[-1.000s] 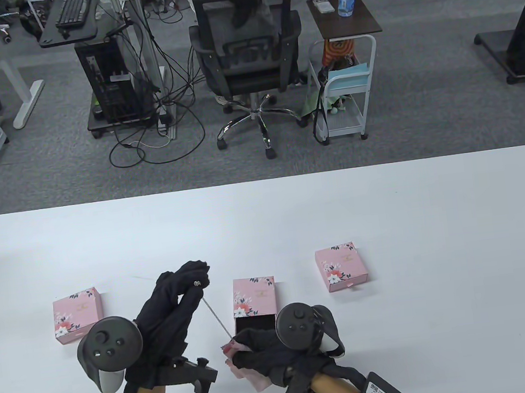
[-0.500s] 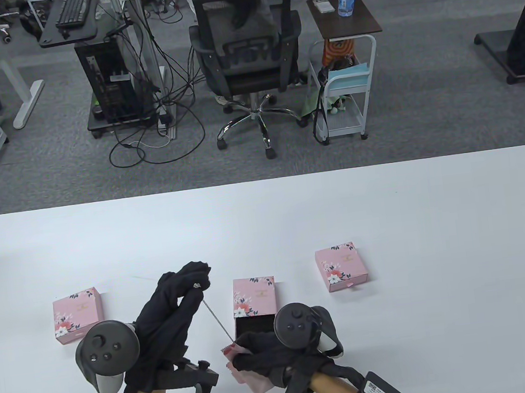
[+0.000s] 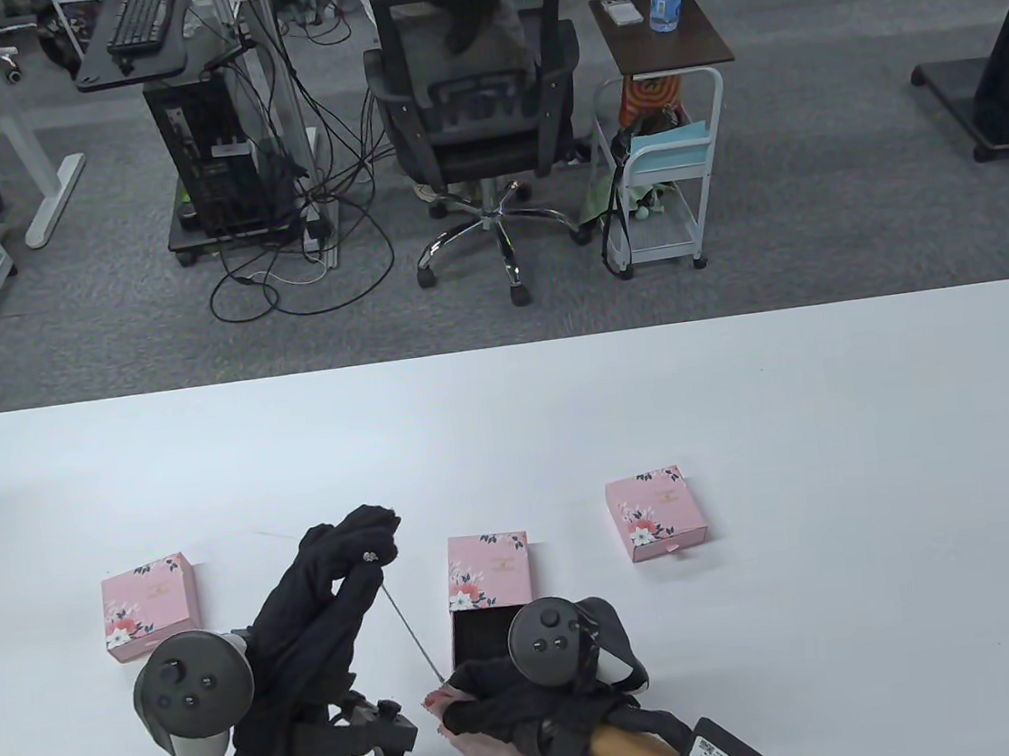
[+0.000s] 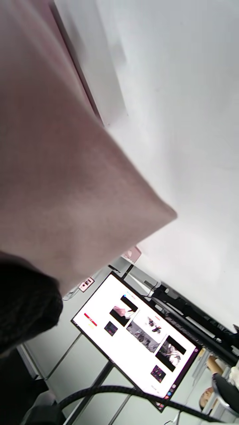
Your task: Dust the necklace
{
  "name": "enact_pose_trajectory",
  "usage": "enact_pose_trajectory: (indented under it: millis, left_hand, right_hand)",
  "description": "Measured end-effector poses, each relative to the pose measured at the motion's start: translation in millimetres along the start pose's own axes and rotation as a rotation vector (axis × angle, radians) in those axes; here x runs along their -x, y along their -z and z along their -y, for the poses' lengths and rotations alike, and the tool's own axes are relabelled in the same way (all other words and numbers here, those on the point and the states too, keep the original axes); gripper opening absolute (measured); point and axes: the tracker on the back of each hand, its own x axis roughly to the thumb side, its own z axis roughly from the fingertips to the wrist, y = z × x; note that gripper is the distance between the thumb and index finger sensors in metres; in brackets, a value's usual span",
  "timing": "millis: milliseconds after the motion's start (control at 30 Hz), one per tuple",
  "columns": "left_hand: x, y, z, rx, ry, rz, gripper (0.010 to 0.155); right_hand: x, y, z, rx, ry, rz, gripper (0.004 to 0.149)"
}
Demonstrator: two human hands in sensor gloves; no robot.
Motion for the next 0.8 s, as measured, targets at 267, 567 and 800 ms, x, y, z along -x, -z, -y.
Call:
enact_pose_trajectory:
  millis: [267, 567, 800]
  left_hand:
    - [-6.7, -2.4, -2.7, -0.001, -0.019, 0.03, 0.04]
    - [-5.9, -2.2, -4.4, -0.006, -0.013, 0.028, 0.04]
    - [-2.6, -0.2, -1.0, 0.003, -0.002, 0.009, 0.04]
  right_hand:
    - [-2.2, 1.2, -0.9, -0.045, -0.089, -0.024, 0.042]
    - [-5.3, -5.2, 29.7, 0.057, -0.301, -0.156, 0.041]
    - [19.4, -10.1, 53.3, 0.137, -0.431, -0.435, 0.041]
